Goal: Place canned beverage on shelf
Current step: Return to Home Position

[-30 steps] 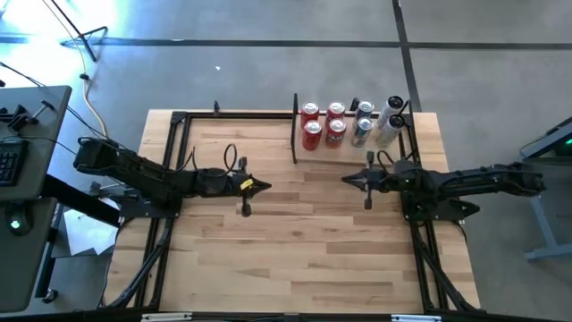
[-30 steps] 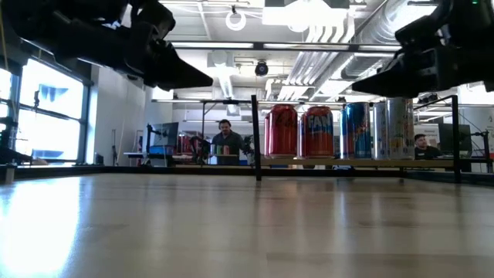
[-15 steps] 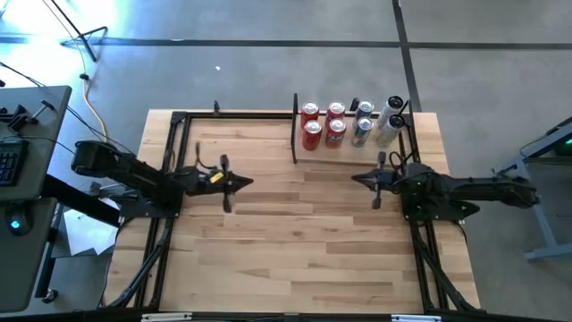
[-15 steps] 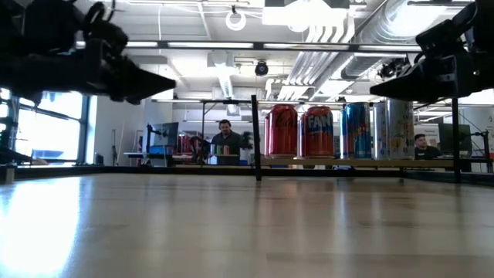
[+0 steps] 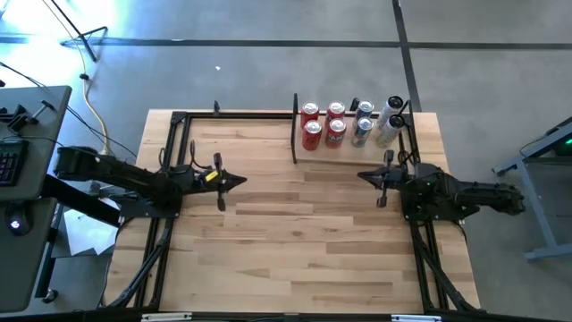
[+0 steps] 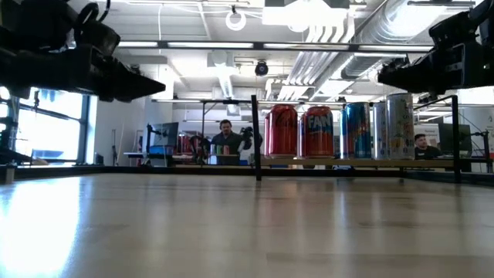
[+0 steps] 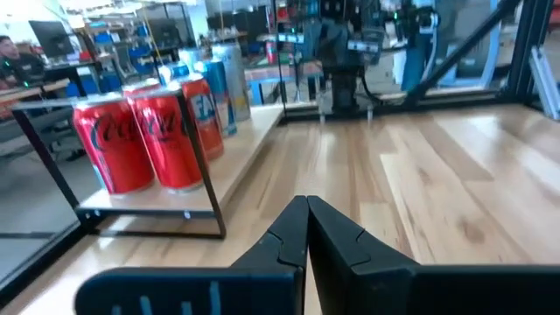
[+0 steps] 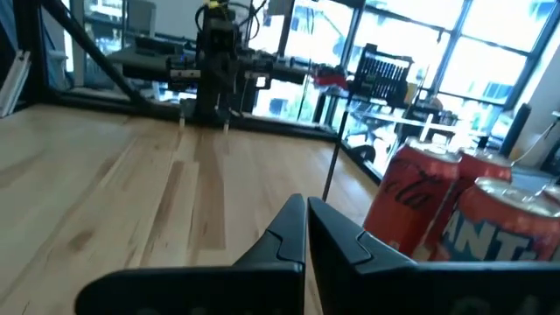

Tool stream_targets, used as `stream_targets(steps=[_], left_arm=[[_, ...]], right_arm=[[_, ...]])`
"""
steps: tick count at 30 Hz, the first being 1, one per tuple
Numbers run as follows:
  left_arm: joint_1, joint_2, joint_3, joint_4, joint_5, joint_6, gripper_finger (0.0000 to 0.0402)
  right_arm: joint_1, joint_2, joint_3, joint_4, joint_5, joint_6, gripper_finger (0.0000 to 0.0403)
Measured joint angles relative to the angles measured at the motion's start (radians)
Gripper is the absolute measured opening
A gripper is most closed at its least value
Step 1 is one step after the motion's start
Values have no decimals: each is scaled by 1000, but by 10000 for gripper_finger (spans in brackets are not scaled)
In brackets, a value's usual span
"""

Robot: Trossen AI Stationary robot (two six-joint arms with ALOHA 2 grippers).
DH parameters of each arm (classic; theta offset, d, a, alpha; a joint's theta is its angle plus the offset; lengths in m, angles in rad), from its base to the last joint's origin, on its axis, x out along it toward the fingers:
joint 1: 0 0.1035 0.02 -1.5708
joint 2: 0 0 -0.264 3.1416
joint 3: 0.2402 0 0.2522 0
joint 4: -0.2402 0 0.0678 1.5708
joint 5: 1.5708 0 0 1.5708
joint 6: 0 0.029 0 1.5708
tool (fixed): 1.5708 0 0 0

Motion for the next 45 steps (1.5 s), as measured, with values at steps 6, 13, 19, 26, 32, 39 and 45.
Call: stream_targets(steps=[6,13,19,26,32,39,45], left_arm=[[0,-167,0,-178,0,-8,0],[0,-374,0,-349,1,8,0],[0,-548,0,-492,1,11,0],[0,-777,0,-675,3,16,0],[0,-1022,0,-891,0,15,0],[-2,-1033,3,-940,-9,-11,1],[-1,-1032,2,-917,-7,-24,1]], right_arm=[[0,-49,0,0,9,-17,0],[0,-49,0,0,14,-14,0],[0,-49,1,3,38,-6,0],[0,-49,1,17,119,-6,0],[0,-49,1,21,122,4,0],[0,-50,1,36,172,5,0],[0,-50,1,48,194,51,0]])
